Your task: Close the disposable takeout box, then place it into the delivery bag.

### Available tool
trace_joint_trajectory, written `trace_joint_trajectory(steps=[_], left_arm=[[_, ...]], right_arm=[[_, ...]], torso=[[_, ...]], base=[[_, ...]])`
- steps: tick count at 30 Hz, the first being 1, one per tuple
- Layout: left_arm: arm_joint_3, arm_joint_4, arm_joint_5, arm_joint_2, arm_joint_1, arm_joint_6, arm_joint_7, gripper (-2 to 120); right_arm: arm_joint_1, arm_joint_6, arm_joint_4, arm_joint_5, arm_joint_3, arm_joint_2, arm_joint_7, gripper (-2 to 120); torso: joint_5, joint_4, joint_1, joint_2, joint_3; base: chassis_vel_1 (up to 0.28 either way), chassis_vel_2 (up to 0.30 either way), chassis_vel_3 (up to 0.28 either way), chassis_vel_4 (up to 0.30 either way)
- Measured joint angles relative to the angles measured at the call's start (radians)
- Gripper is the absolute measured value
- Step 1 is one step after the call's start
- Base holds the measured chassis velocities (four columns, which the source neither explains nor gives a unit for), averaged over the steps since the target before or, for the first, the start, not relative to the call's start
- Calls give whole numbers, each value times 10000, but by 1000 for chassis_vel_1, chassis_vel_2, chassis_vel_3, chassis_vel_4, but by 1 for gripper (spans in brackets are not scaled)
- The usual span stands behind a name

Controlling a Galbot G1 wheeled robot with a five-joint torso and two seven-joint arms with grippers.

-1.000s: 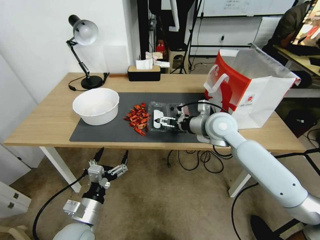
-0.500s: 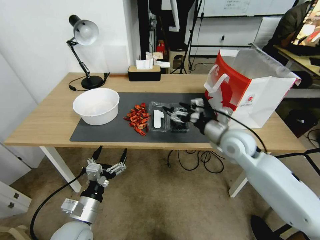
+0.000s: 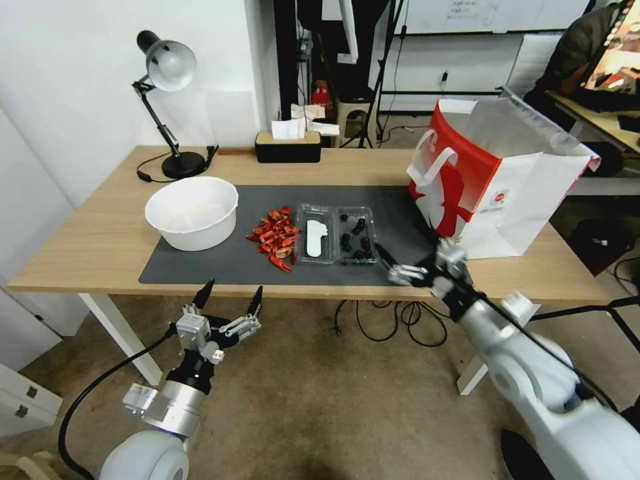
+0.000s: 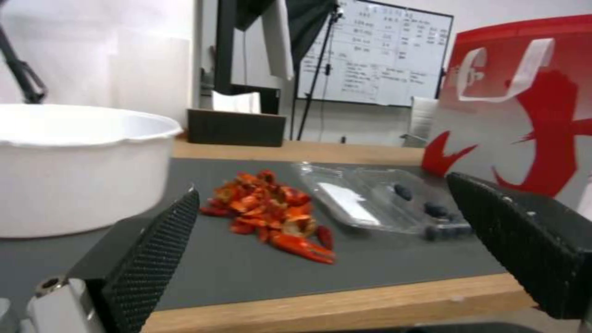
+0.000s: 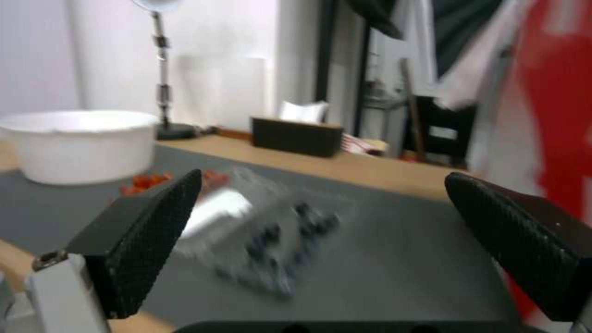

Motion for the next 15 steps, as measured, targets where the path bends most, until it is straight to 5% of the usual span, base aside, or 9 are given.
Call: trace_joint_trajectory(steps=[5, 15], left_arm=[[418, -87, -616, 289, -239, 342, -187, 100], [1531, -720, -3686, 1019, -1131, 1809, -1347, 100]], right_arm=[[-960, 234, 96, -618, 618, 716, 59, 100], [-1906, 283, 339, -1145, 1182, 2008, 102, 100]], torso=[[-1, 1, 0, 0, 0], [0, 3, 1, 0, 1]], base=[[0, 0, 0, 0], [0, 0, 0, 0]])
